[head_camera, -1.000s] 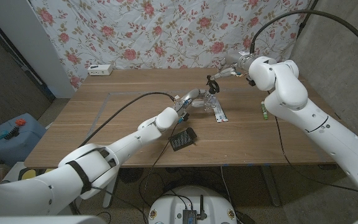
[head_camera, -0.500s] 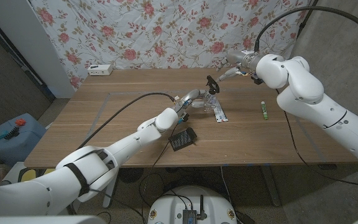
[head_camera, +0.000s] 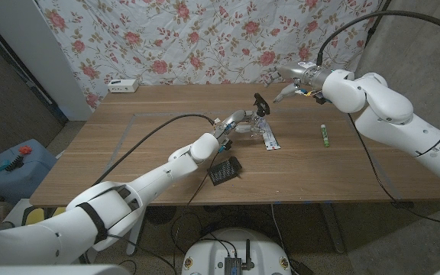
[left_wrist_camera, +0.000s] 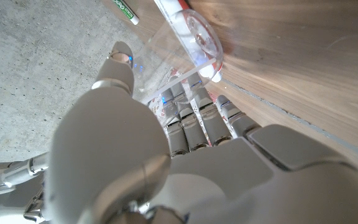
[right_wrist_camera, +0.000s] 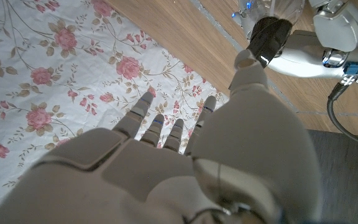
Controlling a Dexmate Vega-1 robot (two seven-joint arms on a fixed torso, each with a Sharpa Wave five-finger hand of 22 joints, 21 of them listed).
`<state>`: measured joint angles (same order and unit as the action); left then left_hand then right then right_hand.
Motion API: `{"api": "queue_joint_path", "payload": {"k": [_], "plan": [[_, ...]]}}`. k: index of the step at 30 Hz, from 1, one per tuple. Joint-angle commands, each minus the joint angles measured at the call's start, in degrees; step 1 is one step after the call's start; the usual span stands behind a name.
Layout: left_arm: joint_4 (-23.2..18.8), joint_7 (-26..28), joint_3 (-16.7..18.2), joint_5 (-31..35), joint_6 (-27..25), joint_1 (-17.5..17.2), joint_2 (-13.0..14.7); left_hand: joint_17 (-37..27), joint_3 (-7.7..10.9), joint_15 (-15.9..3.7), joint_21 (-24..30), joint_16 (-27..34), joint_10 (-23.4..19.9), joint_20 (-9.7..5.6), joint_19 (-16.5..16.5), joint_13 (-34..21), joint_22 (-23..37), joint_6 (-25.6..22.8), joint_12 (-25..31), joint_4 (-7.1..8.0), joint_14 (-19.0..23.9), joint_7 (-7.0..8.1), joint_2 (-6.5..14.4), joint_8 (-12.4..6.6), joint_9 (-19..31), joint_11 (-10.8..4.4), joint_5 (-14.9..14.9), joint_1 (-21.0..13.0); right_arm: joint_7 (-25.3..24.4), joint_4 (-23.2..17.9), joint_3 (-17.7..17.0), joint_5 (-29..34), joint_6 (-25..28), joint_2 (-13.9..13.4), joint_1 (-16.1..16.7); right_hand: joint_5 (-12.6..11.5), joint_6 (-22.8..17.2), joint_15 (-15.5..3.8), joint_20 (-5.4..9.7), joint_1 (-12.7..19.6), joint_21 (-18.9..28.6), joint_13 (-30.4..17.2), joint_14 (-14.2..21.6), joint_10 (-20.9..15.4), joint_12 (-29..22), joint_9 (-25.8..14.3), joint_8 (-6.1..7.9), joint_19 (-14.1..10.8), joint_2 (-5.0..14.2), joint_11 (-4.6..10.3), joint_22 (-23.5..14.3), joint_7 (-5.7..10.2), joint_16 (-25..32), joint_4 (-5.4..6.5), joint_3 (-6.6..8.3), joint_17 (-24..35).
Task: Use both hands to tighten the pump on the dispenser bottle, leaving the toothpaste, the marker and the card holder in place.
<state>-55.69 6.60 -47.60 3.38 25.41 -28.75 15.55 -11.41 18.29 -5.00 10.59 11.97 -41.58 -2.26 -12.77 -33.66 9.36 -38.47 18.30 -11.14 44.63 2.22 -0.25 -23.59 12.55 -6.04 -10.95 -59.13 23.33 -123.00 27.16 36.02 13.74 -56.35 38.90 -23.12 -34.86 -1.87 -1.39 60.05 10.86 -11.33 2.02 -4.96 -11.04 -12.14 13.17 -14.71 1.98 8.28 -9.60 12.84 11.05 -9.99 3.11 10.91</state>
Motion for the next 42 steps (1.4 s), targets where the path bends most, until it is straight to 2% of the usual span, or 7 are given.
{"api": "queue_joint_path", "payload": {"k": [1,6,12,17,20,27,42], "plan": [[-1.59,0.18,0.23,0.26,-0.99,-0.69,0.54,-0.13,2.99,-4.40,-0.02,0.01,-2.81,-3.02,-0.23,-0.03,0.16,-7.46,0.45,2.44,0.51,1.92,7.00,-0.36,0.17,-2.25,-0.44,3.41,-11.60,6.74,-2.78,-7.52,-11.92,-1.24,2.31,-0.66,-3.18,-1.03,0.84,3.67,0.02,-0.16,0.23,-0.52,-0.51,-0.28,1.20,-0.27,-0.70,2.58,-0.11,-0.01,0.51,0.00,0.46,0.07],[-2.12,0.12,0.26,0.35,-1.48,-0.78,0.71,-0.12,3.01,-4.39,-0.02,-0.01,-2.88,-3.00,-0.21,-0.03,0.16,-7.55,0.47,2.47,0.49,1.89,7.02,-0.39,0.17,-2.20,-0.44,3.45,-12.60,9.00,-2.71,-10.04,-14.59,-0.66,1.98,-1.16,-7.57,-1.19,1.37,6.20,-0.08,-0.09,-0.54,-0.78,-0.52,-0.33,2.48,-0.02,-1.19,3.07,-0.09,-0.02,0.30,0.40,0.46,0.06],[-1.88,-0.10,0.14,0.48,-1.73,-0.37,0.48,-0.15,2.99,-4.31,-0.04,0.02,-2.98,-2.99,-0.16,0.00,0.16,-7.58,0.47,2.52,0.55,1.90,7.04,-0.40,0.17,-2.22,-0.43,3.54,-12.70,10.74,-1.97,-11.03,-16.84,-0.44,1.35,-2.13,-11.95,-0.15,1.38,9.57,-0.28,-0.02,-2.11,-0.07,-0.23,-0.34,3.58,1.06,-1.25,3.21,-0.07,0.00,0.11,0.42,0.93,0.27],[-1.30,-0.37,-0.02,0.47,-1.83,0.13,0.13,-0.11,3.02,-4.39,-0.02,-0.03,-3.13,-3.09,-0.22,-0.01,0.16,-7.63,0.51,2.51,0.55,2.01,6.98,-0.41,0.17,-2.31,-0.44,3.59,-13.12,12.31,-1.50,-12.16,-18.92,0.07,0.99,-2.63,-13.66,0.33,1.42,11.14,-0.41,0.02,-3.21,0.32,-0.13,-0.23,3.84,1.85,-1.26,3.32,-0.06,0.01,0.01,0.45,1.30,0.52],[-0.93,-0.55,-0.12,0.43,-1.90,0.41,-0.05,-0.10,3.04,-4.46,-0.02,-0.03,-3.06,-3.00,-0.21,-0.03,0.16,-7.67,0.48,2.51,0.60,1.96,6.98,-0.43,0.18,-2.29,-0.44,3.61,-13.65,12.92,-1.25,-12.23,-19.87,0.32,0.96,-2.95,-15.02,1.20,1.36,11.92,-0.45,0.05,-4.90,1.85,0.33,-0.13,3.98,2.55,-1.32,3.04,-0.05,0.01,-0.22,0.73,1.45,0.74],[0.43,-0.78,-0.35,0.25,-1.73,1.08,-0.70,-0.15,3.02,-4.29,-0.02,-0.05,-3.11,-2.88,-0.20,-0.05,0.16,-7.60,0.49,2.56,0.49,2.03,7.00,-0.39,0.18,-2.26,-0.43,3.71,-12.59,13.13,-0.22,-11.21,-20.12,0.57,0.13,-3.45,-15.39,2.36,1.24,13.23,-0.54,0.11,-7.69,4.56,0.72,0.41,3.19,3.83,-1.08,2.21,-0.04,0.03,-0.34,0.98,1.89,1.09],[4.47,-0.94,-0.99,-0.13,-0.17,2.79,-2.42,-0.11,3.09,-4.45,-0.01,-0.05,-3.10,-2.86,-0.21,-0.08,0.16,-7.64,0.45,2.47,0.56,1.98,6.98,-0.38,0.17,-2.35,-0.43,3.68,-7.60,14.63,2.51,-8.97,-19.09,1.74,-3.61,-3.63,-13.53,3.38,0.67,13.49,-0.47,0.16,-9.19,7.30,0.85,1.08,1.34,4.66,-0.91,1.35,-0.02,0.02,-0.09,1.47,1.99,1.32]]}}
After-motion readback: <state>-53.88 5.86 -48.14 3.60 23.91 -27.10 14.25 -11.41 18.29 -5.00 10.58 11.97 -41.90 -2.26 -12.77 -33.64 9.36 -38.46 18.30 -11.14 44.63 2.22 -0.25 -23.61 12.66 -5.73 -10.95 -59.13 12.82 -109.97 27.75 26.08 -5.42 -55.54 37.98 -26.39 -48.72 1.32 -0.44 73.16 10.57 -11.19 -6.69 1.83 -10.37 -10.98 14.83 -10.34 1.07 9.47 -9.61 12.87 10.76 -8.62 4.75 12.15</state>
